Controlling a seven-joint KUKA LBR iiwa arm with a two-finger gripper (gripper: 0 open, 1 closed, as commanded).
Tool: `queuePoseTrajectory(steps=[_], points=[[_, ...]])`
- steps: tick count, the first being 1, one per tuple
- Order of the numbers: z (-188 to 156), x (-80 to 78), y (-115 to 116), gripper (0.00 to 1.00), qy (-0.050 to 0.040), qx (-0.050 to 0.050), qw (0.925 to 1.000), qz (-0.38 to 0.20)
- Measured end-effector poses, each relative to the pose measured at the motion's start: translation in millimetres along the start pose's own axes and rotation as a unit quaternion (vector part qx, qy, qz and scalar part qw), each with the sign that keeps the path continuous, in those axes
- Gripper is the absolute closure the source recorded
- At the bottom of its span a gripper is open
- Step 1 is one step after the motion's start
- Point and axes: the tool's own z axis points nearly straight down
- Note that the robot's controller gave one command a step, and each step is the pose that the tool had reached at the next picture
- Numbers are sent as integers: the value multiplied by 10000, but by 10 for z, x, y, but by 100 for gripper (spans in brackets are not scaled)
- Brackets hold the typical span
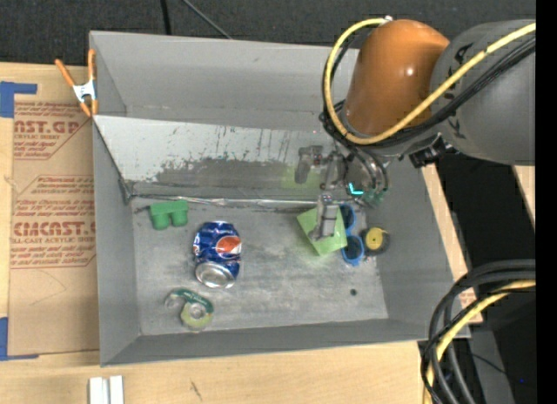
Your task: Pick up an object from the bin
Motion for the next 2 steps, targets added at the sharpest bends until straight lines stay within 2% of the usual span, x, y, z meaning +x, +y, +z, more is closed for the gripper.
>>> queuePoseTrajectory(steps=[1, 2], points=[[1371, 163, -1368, 0, -6, 2, 9977, 674], [1345, 174, -1325, 100, 54, -12, 9979, 641]])
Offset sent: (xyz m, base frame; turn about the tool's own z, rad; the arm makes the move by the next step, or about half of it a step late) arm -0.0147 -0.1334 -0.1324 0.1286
